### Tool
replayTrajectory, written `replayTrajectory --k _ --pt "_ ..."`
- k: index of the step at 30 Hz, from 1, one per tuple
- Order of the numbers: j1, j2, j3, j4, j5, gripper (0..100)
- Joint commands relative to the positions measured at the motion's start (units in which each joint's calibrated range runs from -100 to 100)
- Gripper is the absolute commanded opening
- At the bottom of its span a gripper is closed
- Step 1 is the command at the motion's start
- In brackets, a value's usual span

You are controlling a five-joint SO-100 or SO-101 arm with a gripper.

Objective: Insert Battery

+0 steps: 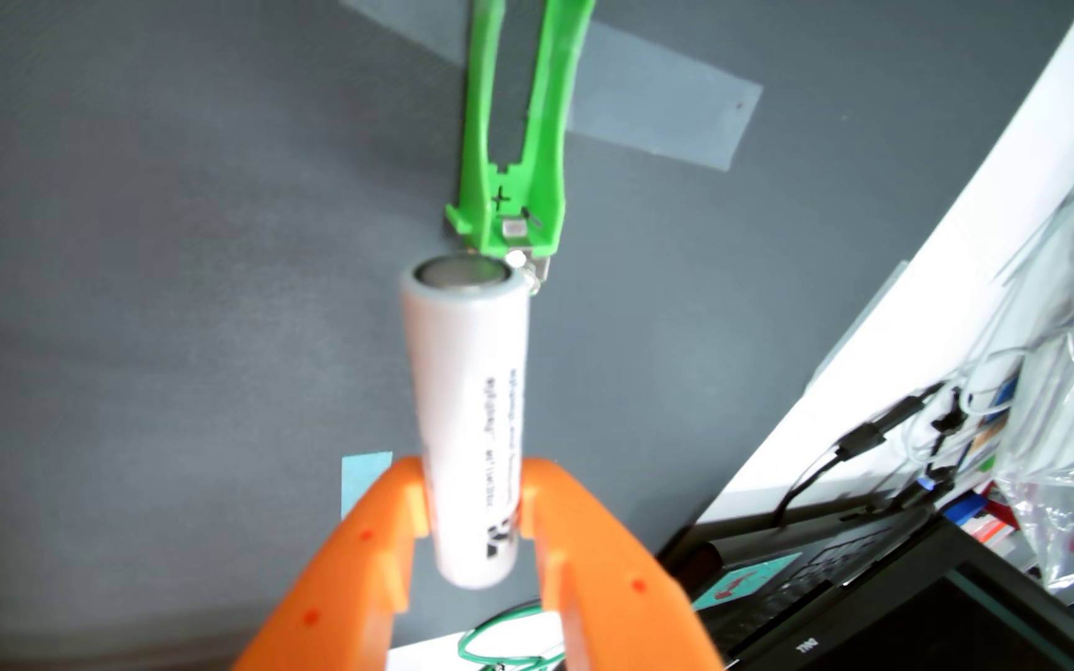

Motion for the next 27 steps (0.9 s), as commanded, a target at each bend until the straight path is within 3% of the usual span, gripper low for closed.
replayTrajectory --k 1,12,27 --pt "-1.0 -1.0 1.9 -4.8 -2.5 2" --pt "-8.2 5.7 2.5 -9.2 -3.8 2" --pt "-10.8 6.3 3.9 -14.0 -6.6 2"
